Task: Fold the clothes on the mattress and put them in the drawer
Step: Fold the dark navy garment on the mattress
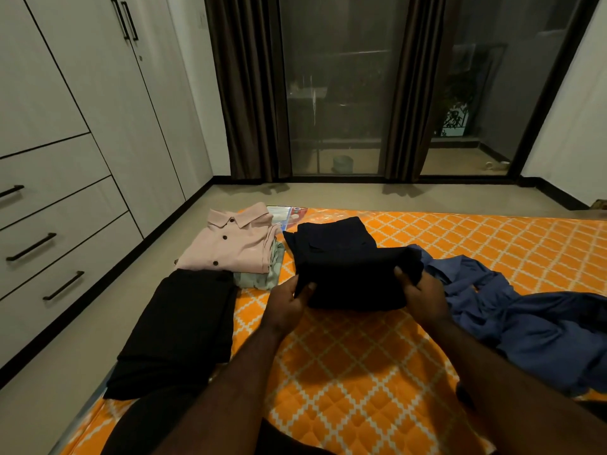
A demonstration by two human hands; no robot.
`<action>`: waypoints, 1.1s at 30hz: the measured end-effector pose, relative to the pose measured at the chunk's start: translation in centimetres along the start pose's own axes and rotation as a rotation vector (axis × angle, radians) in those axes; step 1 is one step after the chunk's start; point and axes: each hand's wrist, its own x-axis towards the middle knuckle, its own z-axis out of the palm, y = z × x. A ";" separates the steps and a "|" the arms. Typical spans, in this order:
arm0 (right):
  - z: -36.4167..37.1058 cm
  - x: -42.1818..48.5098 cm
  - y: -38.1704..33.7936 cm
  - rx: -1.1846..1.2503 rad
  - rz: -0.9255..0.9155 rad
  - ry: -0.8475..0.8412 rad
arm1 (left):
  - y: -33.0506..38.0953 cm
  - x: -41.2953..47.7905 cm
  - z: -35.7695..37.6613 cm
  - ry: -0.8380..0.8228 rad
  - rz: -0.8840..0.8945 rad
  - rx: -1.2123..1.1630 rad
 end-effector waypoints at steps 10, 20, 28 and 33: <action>2.3 1.1 1.1 -0.239 0.068 -0.116 | -1.5 0.0 -0.3 0.046 -0.284 0.139; 2.7 0.7 1.6 -0.452 0.191 -0.275 | -2.2 0.2 0.1 0.106 -0.452 0.182; 2.9 1.2 1.5 -0.408 0.299 -0.275 | -1.9 0.2 -0.2 0.186 -0.358 0.191; 2.2 2.5 1.8 -0.341 0.407 -0.328 | -2.1 0.9 -2.1 0.010 -0.199 0.476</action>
